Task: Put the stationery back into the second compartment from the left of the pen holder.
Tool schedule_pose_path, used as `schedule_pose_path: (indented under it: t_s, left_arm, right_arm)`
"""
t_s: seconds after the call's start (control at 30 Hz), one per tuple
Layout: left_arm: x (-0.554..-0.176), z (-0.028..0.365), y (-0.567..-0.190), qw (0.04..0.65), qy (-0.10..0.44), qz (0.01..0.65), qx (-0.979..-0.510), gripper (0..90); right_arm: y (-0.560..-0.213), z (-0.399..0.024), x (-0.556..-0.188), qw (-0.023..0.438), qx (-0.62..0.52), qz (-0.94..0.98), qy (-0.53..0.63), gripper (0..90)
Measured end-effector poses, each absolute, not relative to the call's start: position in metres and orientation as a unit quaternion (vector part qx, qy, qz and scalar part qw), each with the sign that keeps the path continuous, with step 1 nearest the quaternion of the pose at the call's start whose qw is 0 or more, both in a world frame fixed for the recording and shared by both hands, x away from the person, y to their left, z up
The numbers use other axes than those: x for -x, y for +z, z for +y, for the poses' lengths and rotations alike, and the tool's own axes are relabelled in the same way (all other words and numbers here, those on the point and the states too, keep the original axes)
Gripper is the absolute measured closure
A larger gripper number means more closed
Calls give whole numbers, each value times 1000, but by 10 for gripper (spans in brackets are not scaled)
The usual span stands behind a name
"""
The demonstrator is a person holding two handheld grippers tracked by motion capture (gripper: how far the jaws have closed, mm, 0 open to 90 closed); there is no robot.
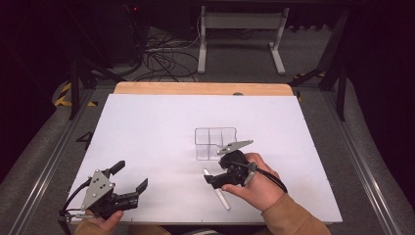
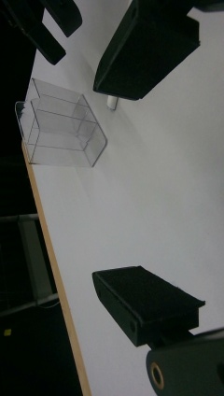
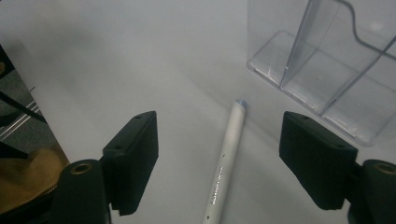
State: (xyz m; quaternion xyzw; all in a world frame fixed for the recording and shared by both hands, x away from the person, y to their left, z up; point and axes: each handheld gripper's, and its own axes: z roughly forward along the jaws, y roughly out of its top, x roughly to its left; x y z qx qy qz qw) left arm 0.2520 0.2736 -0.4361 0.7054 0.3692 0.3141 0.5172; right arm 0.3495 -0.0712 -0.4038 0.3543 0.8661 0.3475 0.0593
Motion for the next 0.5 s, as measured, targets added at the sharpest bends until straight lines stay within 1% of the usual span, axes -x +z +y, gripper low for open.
schedule_pose_path:
  t_s: [0.2,0.5]
  left_arm:
    - [-252,274,-436,517,314,369,-706,111]
    - [-252,274,-436,515,315,368,-707,112]
  right_arm:
    - [-405,-67,-352,41,-365,875,314,363]
    - [-410,-59,-355,32,-377,887,265,440]
